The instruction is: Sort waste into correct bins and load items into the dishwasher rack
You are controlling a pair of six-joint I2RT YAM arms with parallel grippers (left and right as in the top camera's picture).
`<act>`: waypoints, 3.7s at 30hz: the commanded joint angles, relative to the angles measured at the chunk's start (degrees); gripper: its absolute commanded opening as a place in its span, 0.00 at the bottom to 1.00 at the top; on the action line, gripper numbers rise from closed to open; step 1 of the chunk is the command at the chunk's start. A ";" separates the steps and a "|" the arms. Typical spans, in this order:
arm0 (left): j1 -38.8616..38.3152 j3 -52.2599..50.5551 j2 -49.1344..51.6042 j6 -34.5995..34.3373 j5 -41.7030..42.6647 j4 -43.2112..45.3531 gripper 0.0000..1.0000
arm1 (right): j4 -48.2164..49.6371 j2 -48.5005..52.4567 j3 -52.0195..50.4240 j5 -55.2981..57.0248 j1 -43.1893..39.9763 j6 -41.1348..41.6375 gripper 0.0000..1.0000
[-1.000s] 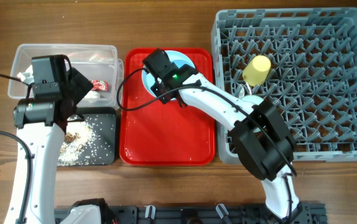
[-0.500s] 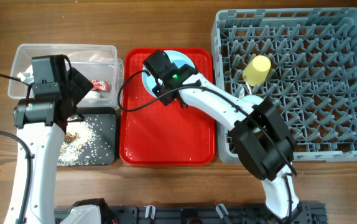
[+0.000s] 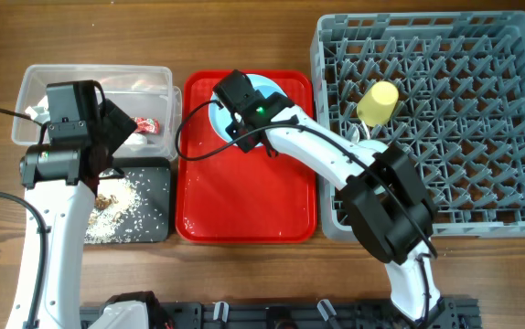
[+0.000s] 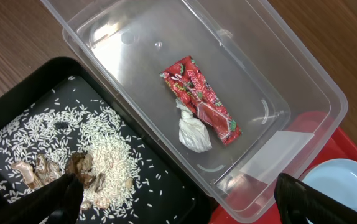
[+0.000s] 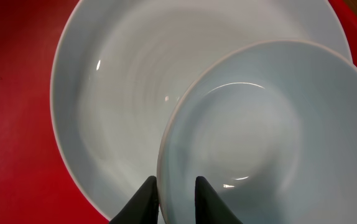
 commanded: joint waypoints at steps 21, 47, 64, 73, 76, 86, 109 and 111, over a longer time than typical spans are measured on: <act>0.26 0.70 -0.50 0.90 -0.35 0.02 1.00 | -0.57 1.64 -0.26 0.33 -0.63 -0.31 0.21; 0.26 0.70 -0.50 0.90 -0.35 0.02 1.00 | -2.12 -1.84 3.26 -0.44 -0.68 1.31 0.04; 0.26 0.70 -0.50 0.90 -0.35 0.02 1.00 | 4.15 -24.15 11.08 -55.01 -28.30 6.58 0.04; 0.26 0.70 -0.50 0.90 -0.35 0.02 1.00 | 24.11 -7.89 9.92 -100.35 -47.43 23.91 0.04; 0.26 0.70 -0.50 0.90 -0.35 0.02 1.00 | 25.16 -1.51 9.92 -103.12 -49.18 25.44 0.04; 0.26 0.70 -0.50 0.90 -0.35 0.02 1.00 | 25.22 12.04 9.92 -103.12 -51.47 26.71 0.05; 0.26 0.70 -0.50 0.90 -0.35 0.02 1.00 | 23.02 11.06 9.92 -103.12 -61.09 33.00 0.58; 0.26 0.70 -0.50 0.90 -0.35 0.02 1.00 | 23.02 10.45 9.92 -103.12 -62.25 33.20 0.59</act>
